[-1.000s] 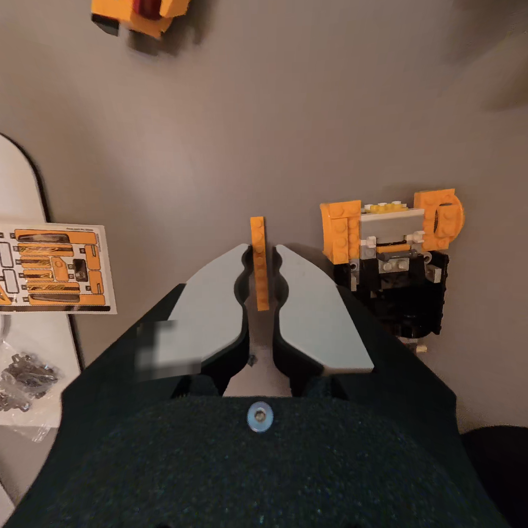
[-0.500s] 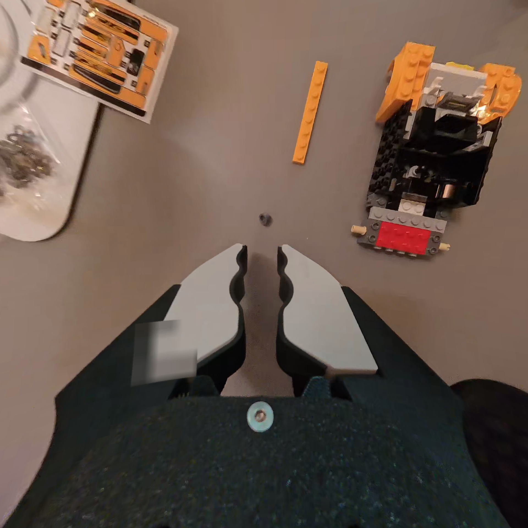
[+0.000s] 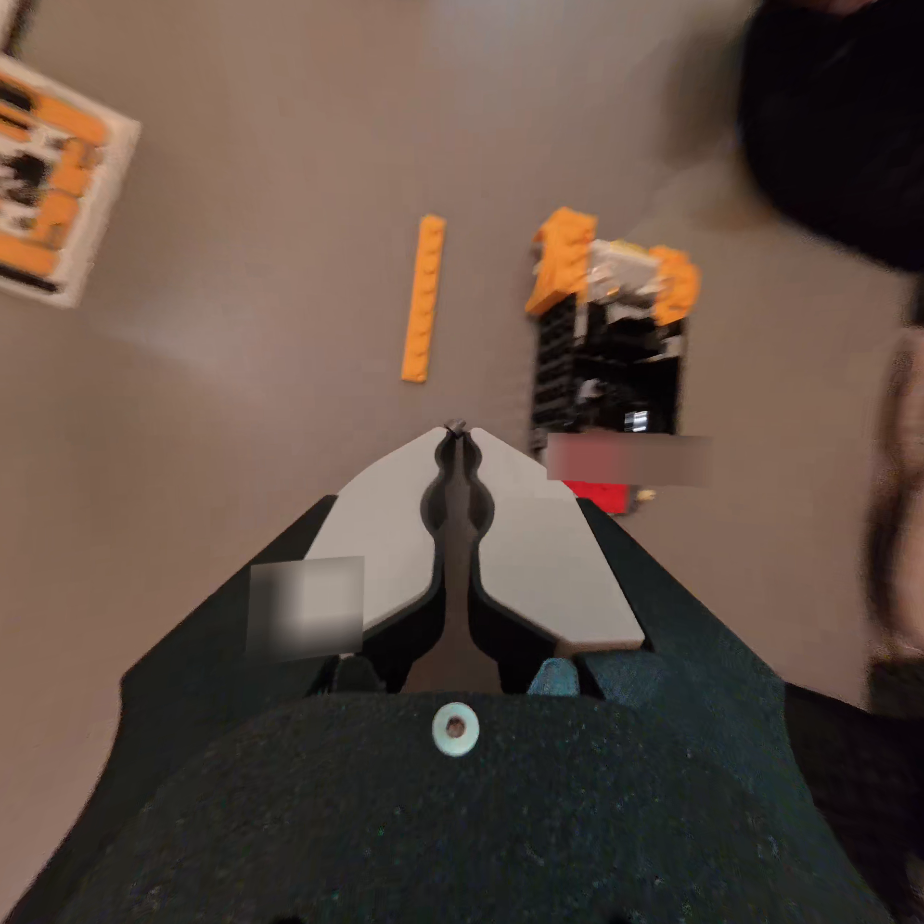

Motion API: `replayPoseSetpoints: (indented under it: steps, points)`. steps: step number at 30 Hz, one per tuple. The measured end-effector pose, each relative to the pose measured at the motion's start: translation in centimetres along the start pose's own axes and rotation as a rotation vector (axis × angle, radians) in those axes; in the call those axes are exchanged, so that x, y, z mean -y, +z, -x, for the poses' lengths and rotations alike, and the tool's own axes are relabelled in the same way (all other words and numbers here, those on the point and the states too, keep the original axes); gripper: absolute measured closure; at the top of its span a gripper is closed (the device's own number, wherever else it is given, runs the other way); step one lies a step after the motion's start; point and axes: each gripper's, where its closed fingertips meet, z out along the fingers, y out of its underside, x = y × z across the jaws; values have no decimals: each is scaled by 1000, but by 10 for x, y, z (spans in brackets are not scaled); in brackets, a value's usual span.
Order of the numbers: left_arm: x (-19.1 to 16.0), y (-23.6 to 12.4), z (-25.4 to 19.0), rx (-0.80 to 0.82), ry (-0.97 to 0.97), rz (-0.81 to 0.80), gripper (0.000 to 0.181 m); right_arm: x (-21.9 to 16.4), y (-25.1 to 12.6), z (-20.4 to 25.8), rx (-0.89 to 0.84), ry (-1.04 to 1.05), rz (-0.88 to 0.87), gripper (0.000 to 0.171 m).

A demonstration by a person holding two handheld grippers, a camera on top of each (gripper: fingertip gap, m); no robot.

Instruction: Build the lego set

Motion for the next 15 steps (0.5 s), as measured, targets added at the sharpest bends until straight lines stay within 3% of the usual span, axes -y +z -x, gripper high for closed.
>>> replayPoseSetpoints:
  steps: [2,6,15]
  points:
    - [0,3,-15,-161,-42,23,179,0,0,0,1,-1,-1,146]
    - [-6,10,-10,-191,-56,96,178,0,-1,0,3,1,-3,146]
    - [-7,-4,20,78,7,102,168,-5,6,3,24,-22,42,146]
